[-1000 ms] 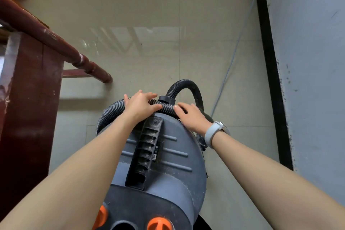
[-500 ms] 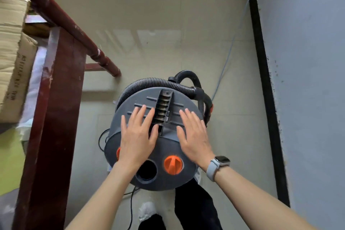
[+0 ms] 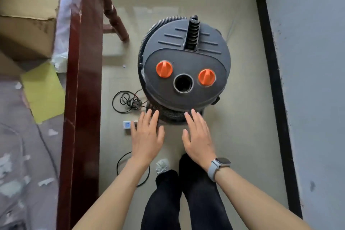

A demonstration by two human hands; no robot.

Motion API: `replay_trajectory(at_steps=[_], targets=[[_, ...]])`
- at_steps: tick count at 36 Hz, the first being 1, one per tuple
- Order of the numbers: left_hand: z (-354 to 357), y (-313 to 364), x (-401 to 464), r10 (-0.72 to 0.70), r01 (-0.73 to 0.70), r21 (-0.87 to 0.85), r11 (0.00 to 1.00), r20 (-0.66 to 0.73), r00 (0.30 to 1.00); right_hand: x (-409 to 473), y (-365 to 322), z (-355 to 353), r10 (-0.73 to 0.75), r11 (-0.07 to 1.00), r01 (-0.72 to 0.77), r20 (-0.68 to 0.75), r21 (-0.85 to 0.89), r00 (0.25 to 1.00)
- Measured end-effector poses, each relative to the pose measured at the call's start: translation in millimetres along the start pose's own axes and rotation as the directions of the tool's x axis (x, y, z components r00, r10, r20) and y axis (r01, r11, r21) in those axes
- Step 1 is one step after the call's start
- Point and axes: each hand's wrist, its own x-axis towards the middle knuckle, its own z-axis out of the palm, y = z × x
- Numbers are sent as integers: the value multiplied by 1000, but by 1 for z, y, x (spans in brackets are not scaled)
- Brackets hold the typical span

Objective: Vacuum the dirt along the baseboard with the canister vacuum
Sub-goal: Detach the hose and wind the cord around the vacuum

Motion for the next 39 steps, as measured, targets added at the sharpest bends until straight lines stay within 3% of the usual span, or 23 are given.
replay_trajectory(at_steps=[5,9,12,17,21,28,34,39], targets=[[48,-44,-38,-187,193,-48,980,109,976,-18,8,45,4,997,16,243,-81,970],[90,-81,-52,-304,320,-95,943,154,940,-11,27,89,32,987,41,432,-159,901],[133,-111,-51,-355,379,-117,918,181,917,0,50,132,-20,970,145,524,-197,851],[216,-172,-26,-405,439,-148,886,212,889,25,92,219,-200,871,421,601,-252,774],[282,-226,16,-428,462,-163,872,204,880,61,119,297,-251,816,498,597,-293,762],[377,-324,111,-338,339,-151,928,34,940,134,151,436,-426,653,701,625,-287,654],[404,-366,163,-205,177,-183,967,-145,968,166,170,505,-364,617,668,603,-415,710],[398,-370,180,-197,168,-209,963,-126,972,166,179,514,-389,635,663,576,-398,719]])
